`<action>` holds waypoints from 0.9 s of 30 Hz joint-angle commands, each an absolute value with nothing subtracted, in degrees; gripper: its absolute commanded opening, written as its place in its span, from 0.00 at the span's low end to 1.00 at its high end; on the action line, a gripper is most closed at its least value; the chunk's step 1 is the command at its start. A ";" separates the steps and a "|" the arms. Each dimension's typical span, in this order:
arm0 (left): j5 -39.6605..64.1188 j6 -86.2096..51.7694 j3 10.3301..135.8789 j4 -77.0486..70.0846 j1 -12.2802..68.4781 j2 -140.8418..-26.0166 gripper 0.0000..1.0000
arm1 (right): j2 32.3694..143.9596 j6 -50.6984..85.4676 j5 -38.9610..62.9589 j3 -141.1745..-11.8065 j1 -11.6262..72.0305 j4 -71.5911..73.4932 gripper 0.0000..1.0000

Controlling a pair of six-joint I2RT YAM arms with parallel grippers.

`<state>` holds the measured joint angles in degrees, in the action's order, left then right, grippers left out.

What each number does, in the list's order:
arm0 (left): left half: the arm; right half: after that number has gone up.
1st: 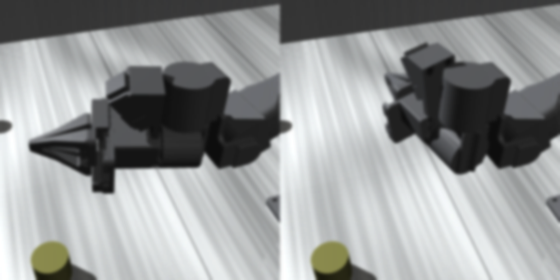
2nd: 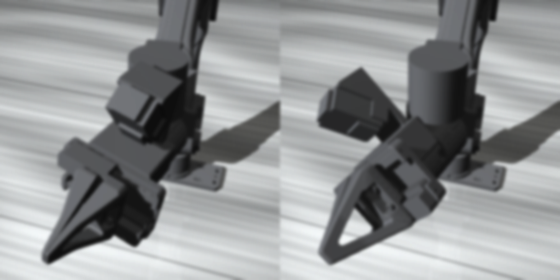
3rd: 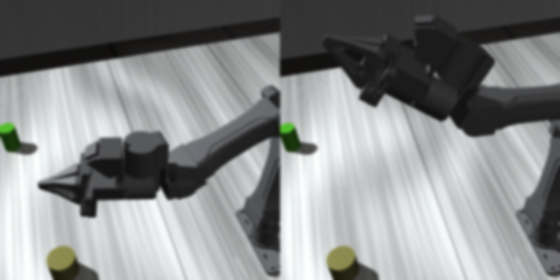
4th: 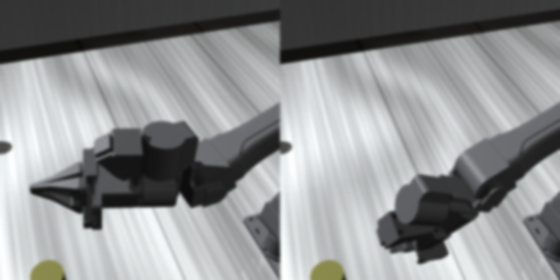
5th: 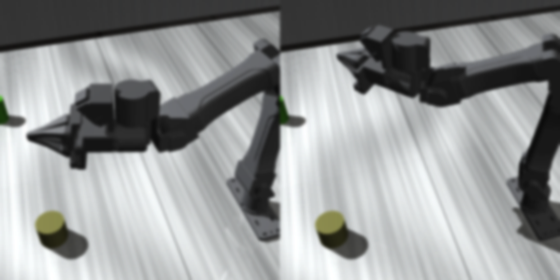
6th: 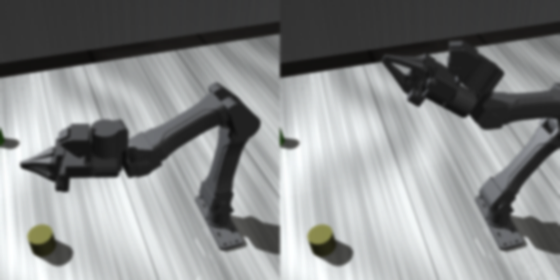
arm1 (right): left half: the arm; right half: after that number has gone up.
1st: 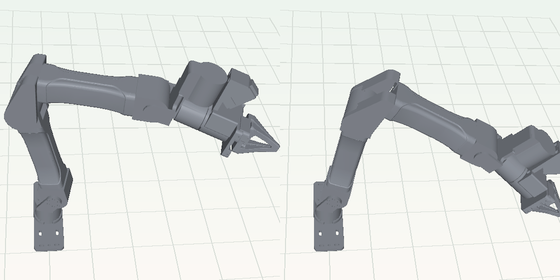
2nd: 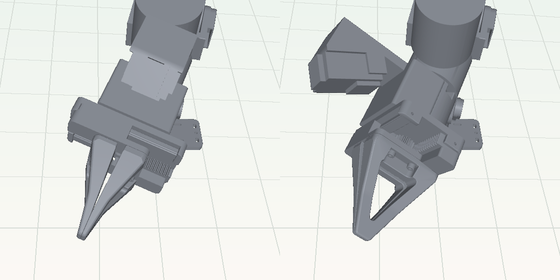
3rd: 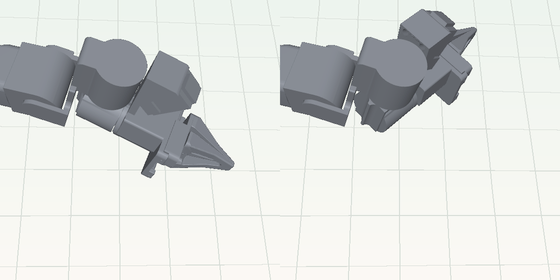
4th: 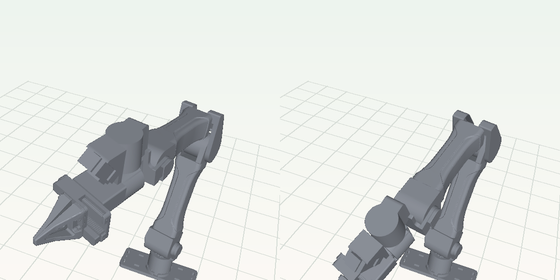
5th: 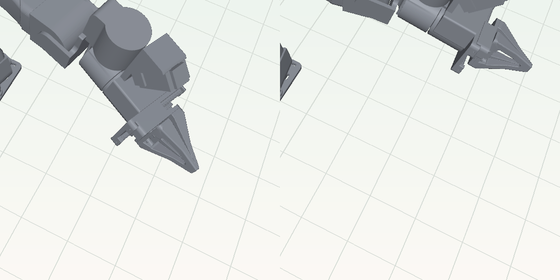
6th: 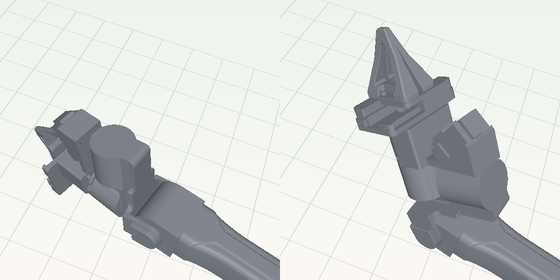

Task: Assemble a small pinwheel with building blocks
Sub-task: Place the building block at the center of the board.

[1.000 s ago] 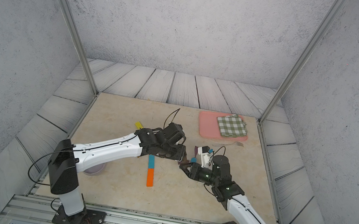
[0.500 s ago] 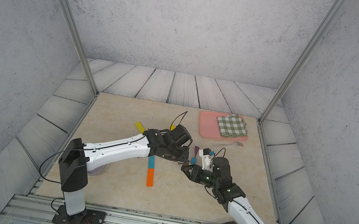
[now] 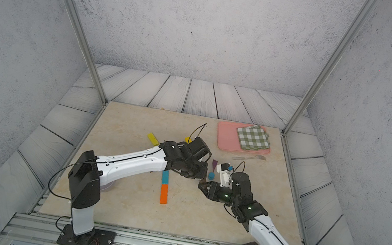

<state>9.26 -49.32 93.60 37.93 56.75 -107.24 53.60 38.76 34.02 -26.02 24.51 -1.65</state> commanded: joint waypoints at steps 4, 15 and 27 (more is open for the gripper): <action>10.74 -47.90 94.12 39.79 56.34 -109.13 0.05 | 54.76 37.42 33.54 -25.91 24.25 0.04 0.33; 8.15 -47.93 97.21 46.72 54.20 -110.77 0.00 | 49.67 30.51 18.76 -34.06 23.95 -26.88 0.90; 10.45 -62.16 105.56 47.56 56.09 -120.73 0.00 | 54.89 30.00 -4.77 -39.44 5.79 -37.32 0.99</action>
